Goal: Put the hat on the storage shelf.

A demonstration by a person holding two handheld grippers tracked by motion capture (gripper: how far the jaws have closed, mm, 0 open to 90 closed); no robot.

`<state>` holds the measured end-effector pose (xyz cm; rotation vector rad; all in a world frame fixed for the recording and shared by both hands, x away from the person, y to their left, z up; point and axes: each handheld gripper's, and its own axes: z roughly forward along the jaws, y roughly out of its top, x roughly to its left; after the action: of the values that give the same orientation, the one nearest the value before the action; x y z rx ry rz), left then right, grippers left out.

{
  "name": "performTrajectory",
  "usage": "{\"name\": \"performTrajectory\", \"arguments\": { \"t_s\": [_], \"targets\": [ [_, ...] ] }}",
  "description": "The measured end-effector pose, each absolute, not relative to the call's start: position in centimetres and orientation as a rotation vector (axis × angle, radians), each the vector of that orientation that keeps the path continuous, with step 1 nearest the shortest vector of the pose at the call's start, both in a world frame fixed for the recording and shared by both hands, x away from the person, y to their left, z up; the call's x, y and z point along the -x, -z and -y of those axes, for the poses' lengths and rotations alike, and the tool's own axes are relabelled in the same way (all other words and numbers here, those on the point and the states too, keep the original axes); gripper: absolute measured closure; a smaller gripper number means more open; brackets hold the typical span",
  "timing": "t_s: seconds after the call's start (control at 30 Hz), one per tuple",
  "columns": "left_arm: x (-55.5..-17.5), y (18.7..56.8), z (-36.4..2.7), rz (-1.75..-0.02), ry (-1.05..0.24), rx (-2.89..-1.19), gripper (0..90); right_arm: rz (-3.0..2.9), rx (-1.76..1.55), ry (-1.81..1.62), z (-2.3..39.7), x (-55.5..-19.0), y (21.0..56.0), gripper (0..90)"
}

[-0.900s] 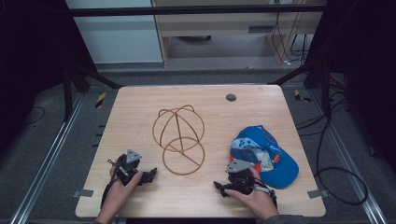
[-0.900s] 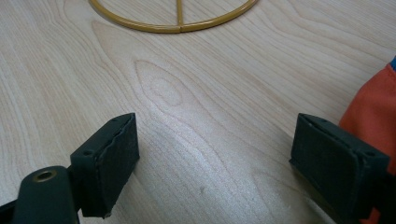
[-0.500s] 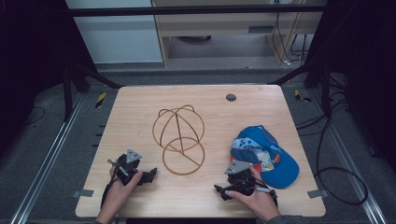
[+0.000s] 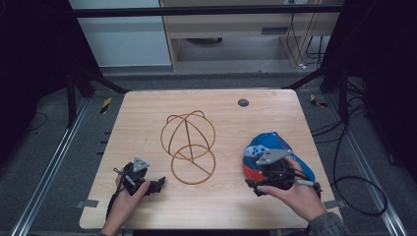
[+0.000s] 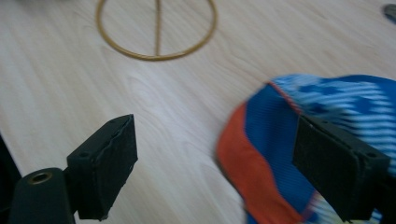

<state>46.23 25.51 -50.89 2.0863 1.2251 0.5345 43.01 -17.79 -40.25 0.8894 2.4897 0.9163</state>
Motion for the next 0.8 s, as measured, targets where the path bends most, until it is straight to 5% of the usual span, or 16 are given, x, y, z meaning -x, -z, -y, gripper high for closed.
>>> {"name": "performTrajectory", "arguments": {
  "t_s": [0.8],
  "targets": [
    [-46.2,50.9,-25.5,-1.224,-0.535,-2.085,0.0,-2.568,-1.053,-0.612,25.6,-48.3,36.3,39.4]
  ]
}}
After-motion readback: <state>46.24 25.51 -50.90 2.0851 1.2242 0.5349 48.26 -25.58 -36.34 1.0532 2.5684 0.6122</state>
